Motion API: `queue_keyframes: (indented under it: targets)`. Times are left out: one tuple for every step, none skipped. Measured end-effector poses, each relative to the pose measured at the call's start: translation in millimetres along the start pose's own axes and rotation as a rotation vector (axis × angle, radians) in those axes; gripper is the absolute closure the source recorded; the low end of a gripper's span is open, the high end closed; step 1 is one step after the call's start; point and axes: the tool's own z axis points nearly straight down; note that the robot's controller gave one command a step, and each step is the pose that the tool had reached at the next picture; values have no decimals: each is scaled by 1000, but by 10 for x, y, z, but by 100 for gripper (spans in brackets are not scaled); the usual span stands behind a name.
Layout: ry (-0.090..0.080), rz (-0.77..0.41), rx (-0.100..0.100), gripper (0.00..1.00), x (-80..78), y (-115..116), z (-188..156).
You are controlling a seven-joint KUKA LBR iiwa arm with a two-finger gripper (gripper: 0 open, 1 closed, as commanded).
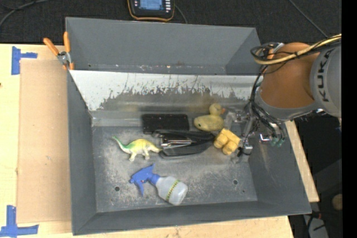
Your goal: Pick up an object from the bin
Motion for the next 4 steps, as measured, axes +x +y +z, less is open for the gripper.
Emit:
queue_keyframes:
  targets:
    - [-7,-5,1,0,-17,6,-48]
    - [-4,3,0,0,-161,-272,574]
    - [-10,30,-1,0,-153,-244,573]
    - [-6,8,-1,0,-165,-258,576]
